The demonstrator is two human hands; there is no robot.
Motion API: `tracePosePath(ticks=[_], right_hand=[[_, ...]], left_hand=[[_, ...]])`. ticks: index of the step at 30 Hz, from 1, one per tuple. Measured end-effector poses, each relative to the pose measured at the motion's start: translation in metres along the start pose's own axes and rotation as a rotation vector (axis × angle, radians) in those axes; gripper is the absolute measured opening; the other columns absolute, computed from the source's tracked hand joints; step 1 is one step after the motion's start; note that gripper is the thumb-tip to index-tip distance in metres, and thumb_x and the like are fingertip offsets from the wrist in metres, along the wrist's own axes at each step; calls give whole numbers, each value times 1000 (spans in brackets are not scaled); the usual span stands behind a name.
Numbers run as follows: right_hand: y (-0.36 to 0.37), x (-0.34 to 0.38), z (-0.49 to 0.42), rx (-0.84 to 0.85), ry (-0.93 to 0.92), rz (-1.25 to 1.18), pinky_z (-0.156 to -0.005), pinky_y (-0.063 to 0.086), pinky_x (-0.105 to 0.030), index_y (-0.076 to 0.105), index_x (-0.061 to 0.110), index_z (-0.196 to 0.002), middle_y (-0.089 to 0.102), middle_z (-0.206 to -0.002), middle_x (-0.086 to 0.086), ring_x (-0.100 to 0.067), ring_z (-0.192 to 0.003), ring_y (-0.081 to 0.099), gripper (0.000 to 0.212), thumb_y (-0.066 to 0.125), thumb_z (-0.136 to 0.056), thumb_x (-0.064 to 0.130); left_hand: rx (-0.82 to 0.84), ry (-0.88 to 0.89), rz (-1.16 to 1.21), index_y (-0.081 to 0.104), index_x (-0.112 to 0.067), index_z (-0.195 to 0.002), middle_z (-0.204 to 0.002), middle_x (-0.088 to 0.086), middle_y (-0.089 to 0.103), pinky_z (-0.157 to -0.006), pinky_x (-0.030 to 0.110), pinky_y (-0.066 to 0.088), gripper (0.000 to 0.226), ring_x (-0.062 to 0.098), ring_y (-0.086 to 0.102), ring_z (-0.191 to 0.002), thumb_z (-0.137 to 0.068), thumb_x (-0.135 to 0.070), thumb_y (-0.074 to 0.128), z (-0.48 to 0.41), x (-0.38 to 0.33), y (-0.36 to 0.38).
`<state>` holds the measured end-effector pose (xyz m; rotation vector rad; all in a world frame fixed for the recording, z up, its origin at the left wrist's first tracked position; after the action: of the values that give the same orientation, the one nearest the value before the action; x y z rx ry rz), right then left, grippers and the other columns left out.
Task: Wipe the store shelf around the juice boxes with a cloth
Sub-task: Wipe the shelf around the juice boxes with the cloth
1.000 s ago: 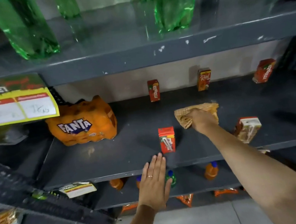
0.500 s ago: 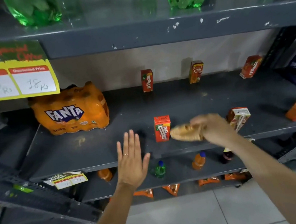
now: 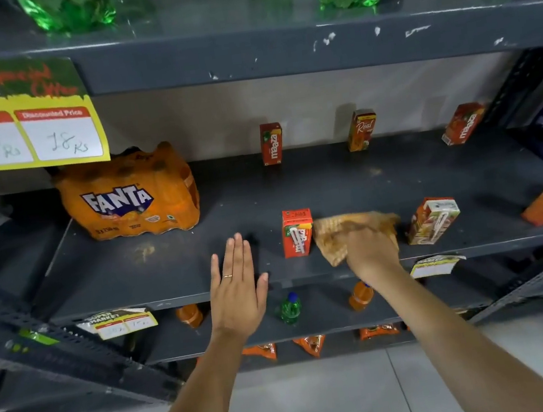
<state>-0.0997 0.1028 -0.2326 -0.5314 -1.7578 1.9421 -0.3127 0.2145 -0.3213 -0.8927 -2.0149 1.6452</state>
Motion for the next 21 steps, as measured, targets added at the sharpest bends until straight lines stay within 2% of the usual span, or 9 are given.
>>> tracePosePath(ticks=[3,6,8,12,16,18,21], right_hand=[[10,-12,50,-63,-83,-112,-85,54,-35,64,32,-121,64,-126,7,-23,-107,64,41,46,-92,9],[-1,-28,38,5,19,-239,-82,56,-33,69,37,-110,71,-113,9,-18,-97,67,29,51,-93,22],[-25,-33,7,-10,79,-251,-79,57,-38,72,32,-103,75,-101,-1,-24,-91,69,29,47,-93,22],[-70,-29,-92,-242,197,-292,-82,52,-43,70,19,-104,70,-103,-13,-37,-98,66,30,43,-89,19],[-58,-41,-166,-229,365,-362,-81,43,-42,59,5,-115,62,-118,-21,-39,-107,59,35,33,-96,18],[-45,-50,-181,-168,371,-305,-86,46,-44,55,3,-122,60,-122,-23,-40,-111,58,34,36,-97,14],[-31,-50,-186,-64,372,-223,-89,48,-44,57,-1,-120,60,-124,-24,-40,-114,57,31,40,-96,9]], left_hand=[[-10,-5,5,13,-4,-152,-161,11,8,-119,47,7,66,24,4,-149,-100,-44,17,-1,0,1],[-13,-1,0,13,-4,-152,-161,11,9,-120,46,5,66,24,5,-149,-100,-45,16,-3,0,1],[-5,-2,-2,14,-5,-152,-161,11,10,-120,45,4,66,23,6,-149,-100,-45,16,-2,1,2],[-4,-23,11,17,-5,-151,-161,11,12,-120,45,4,66,23,7,-149,-99,-44,21,-2,0,4],[-11,-19,29,18,-5,-151,-160,11,14,-120,46,4,65,23,7,-149,-98,-42,21,-3,0,5],[-16,-21,39,20,-4,-151,-160,11,15,-120,46,6,65,23,8,-149,-98,-43,19,-4,-1,4],[-9,-25,34,21,-4,-151,-160,11,16,-120,45,5,66,23,9,-149,-99,-45,13,-5,-1,4]])
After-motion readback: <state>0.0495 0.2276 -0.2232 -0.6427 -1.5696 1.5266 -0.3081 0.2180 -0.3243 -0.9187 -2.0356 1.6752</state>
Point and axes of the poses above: each hand's wrist, its own z-axis away from the middle knuckle, its own y-axis out of the palm, x = y × z, the point moved 1 cm from there along -z, towards the middle knuckle
